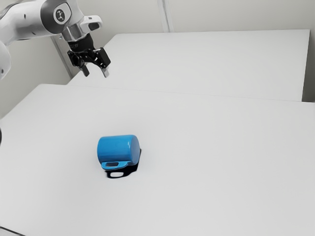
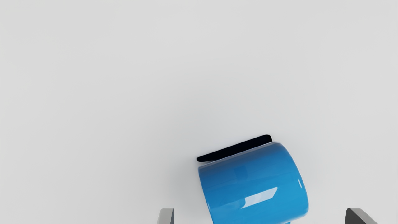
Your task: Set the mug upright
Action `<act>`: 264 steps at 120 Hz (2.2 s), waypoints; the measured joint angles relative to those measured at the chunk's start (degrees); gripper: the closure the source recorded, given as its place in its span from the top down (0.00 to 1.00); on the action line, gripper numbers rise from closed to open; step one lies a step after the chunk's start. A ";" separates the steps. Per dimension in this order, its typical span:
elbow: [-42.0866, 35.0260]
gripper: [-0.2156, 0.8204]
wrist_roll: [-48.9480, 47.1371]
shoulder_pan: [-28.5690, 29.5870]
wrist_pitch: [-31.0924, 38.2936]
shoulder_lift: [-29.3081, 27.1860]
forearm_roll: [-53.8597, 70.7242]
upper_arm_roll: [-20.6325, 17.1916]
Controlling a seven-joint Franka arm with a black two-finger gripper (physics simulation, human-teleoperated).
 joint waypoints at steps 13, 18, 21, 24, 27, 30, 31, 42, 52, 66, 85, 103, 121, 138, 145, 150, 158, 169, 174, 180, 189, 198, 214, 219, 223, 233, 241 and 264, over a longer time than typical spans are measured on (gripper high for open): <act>-0.01 0.79 0.15 0.00 -0.11 0.00 -0.05 0.00; -0.03 0.79 0.21 0.00 -0.14 0.00 -0.06 0.00; -0.07 0.79 0.25 0.00 -0.16 0.00 -0.06 0.00; -0.17 0.79 0.29 0.00 -0.18 -0.03 -0.06 0.00; -0.38 0.79 0.33 0.00 -0.19 -0.10 -0.08 0.00; -1.18 0.79 0.36 0.01 -0.19 -0.39 -0.10 0.00; -1.59 0.79 0.37 0.01 -0.18 -0.53 -0.10 0.00; -7.19 0.79 0.47 0.10 0.02 -3.60 -1.15 0.00; -13.82 0.79 0.58 -0.18 0.16 -7.75 -5.24 1.40; -22.94 0.79 0.95 -0.68 0.60 -12.22 -14.32 5.66; -30.96 0.79 4.04 -0.20 2.75 -13.49 -24.65 10.98; -36.59 0.79 9.34 2.17 5.65 -11.46 -33.80 15.48; -40.06 0.79 14.99 6.67 8.59 -8.26 -40.92 16.75; -40.53 0.79 19.81 2.10 10.41 -5.66 -44.92 16.79; -40.55 0.79 21.60 0.65 10.85 -4.50 -46.14 16.78; -40.56 0.79 22.84 0.64 11.09 -3.73 -46.96 16.80; -40.68 0.79 24.66 1.01 11.37 -3.04 -47.83 16.83; -41.28 0.79 26.93 1.14 11.57 -2.33 -49.17 16.82; -41.66 0.79 28.06 1.17 11.37 -2.16 -50.26 16.85; -42.07 0.79 29.45 1.67 10.58 -1.83 -51.90 16.83; -42.63 0.79 31.35 2.25 8.80 -1.07 -54.11 16.86; -42.86 0.76 33.02 2.87 6.60 -0.81 -55.68 16.87; -42.87 0.42 35.54 3.32 3.24 -0.77 -57.40 16.88; -42.86 0.34 36.22 3.32 2.41 -0.77 -57.86 16.87; -42.79 0.28 36.73 3.32 1.76 -0.78 -58.15 16.87; -42.45 0.19 37.89 3.33 0.44 -1.10 -58.59 16.85; -42.27 0.13 38.70 3.32 -0.29 -1.33 -58.79 16.81; -41.76 0.06 40.40 3.34 -1.22 -3.58 -58.74 16.64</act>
